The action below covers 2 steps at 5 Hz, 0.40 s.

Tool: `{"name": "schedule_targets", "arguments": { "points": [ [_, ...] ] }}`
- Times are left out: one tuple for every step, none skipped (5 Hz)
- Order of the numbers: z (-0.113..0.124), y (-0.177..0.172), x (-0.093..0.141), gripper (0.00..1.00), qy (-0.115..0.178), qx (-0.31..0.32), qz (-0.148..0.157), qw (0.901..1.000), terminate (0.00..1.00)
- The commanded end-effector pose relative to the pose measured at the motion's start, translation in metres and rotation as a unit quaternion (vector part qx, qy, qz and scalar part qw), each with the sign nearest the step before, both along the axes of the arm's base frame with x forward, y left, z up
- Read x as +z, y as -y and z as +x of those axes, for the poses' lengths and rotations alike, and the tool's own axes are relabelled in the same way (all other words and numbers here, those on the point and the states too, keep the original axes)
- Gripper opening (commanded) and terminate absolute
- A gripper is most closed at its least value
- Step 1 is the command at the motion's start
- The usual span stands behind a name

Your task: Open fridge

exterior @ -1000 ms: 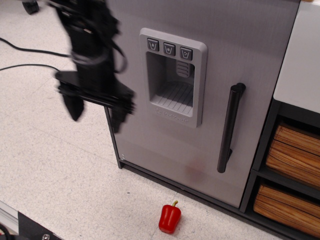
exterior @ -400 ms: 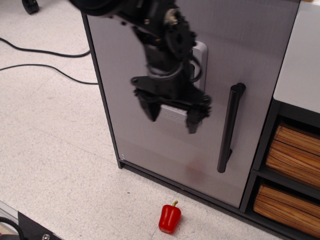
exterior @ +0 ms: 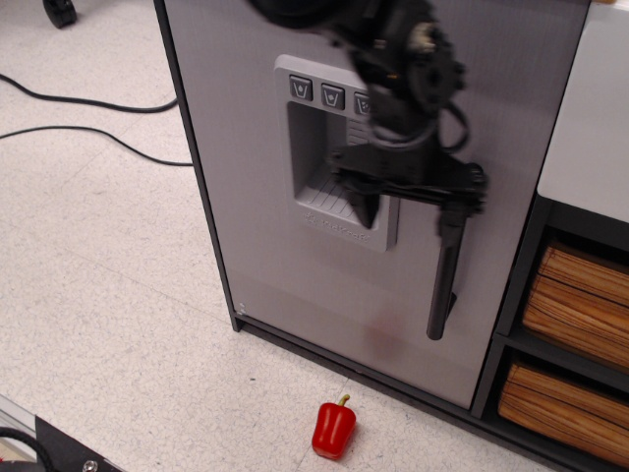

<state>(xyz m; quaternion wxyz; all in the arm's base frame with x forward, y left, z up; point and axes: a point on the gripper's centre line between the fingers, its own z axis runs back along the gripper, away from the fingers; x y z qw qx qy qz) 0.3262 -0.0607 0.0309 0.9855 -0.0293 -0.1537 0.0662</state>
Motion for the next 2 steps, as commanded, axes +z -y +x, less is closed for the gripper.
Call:
{"name": "schedule_targets", "arguments": {
  "points": [
    [0.024,0.026,0.013,1.0,0.059,-0.011,0.003,0.9982,0.0],
    [0.036,0.024,0.012,1.0,0.073,-0.023,0.004,0.997,0.0]
  ]
}}
